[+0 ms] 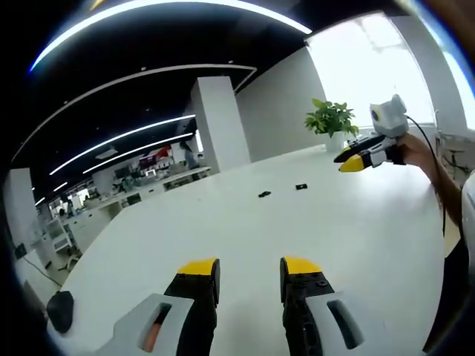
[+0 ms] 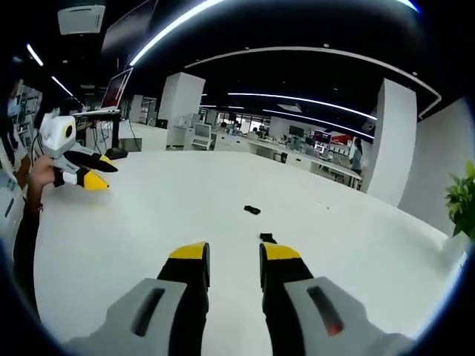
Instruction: Snap the two parts of the plastic buckle together until the buckle closes and remains connected.
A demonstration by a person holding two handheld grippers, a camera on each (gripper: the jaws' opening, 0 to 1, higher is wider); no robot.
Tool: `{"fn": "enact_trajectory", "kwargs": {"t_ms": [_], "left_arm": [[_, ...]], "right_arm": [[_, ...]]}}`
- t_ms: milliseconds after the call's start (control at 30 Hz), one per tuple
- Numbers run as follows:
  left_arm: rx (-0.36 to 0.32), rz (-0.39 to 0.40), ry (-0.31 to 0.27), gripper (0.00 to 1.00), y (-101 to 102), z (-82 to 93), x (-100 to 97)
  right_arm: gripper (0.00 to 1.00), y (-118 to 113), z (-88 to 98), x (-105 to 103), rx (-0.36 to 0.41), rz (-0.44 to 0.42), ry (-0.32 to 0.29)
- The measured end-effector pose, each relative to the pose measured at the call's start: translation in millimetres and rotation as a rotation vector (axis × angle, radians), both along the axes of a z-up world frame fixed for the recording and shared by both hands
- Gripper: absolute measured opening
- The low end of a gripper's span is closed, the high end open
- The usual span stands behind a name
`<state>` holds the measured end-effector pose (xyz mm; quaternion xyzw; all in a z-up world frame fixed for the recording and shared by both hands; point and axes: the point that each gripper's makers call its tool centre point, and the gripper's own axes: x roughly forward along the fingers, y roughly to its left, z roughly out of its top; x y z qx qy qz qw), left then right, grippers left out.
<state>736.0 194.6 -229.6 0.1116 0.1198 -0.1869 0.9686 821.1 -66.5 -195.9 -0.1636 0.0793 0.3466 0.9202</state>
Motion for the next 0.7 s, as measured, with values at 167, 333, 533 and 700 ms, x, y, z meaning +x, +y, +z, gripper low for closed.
{"fn": "enact_trajectory", "kwargs": {"t_ms": [167, 333, 533, 700], "left_arm": [[0.001, -0.002, 0.003, 0.33, 0, -0.9, 0.2], [0.0, 0.001, -0.001, 0.33, 1, 0.4, -0.1], [0.0, 0.004, -0.002, 0.33, 2, 0.2, -0.6], [0.0, 0.002, 0.0, 0.33, 2, -0.1, -0.4]], "right_arm": [[0.27, 2, 3.2, 6, 0.014, 0.005, 0.002], [0.27, 6, 3.4, 8, 0.021, 0.015, 0.015], [0.26, 8, -1.7, 13, 0.049, 0.031, 0.045], [0.26, 6, -6.5, 23, 0.031, 0.026, 0.044]]}}
